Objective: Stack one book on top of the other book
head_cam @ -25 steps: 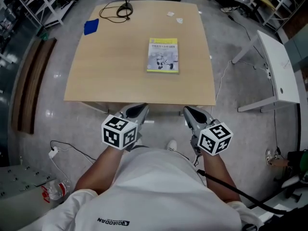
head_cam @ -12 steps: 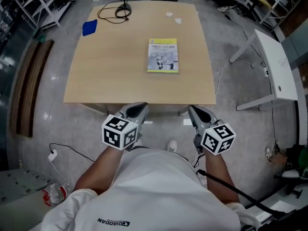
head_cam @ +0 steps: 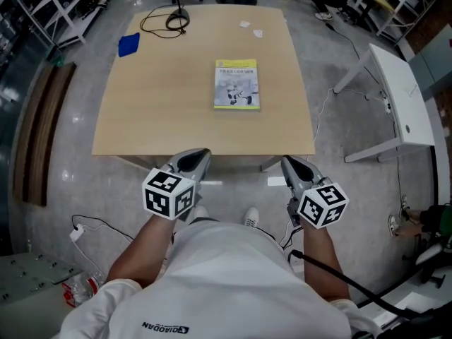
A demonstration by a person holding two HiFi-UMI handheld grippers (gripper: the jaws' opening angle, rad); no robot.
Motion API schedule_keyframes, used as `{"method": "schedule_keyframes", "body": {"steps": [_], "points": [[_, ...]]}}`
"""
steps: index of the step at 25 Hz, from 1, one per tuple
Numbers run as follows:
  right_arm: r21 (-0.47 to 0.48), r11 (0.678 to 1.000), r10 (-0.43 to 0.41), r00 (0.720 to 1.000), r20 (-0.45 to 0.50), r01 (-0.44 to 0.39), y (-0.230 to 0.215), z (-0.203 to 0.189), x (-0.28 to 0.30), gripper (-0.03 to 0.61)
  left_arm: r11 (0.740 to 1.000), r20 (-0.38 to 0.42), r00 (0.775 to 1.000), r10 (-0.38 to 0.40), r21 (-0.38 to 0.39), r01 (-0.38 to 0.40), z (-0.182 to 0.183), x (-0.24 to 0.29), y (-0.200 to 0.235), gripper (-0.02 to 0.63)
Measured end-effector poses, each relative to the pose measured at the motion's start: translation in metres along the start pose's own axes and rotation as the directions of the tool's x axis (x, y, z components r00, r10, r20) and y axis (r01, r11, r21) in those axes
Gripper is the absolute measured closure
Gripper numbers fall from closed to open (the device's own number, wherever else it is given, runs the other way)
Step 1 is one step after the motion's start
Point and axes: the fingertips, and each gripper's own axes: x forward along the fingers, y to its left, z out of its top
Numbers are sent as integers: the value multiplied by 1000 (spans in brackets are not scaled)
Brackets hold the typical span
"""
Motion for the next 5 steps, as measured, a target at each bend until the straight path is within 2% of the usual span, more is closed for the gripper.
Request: {"method": "schedule_keyframes", "body": {"steps": [5], "points": [[-3,1000,0,1000,-8,0,2,-5,-2,577,1000,-3,1000,-7,4,7,-1,0,-4,609]]}}
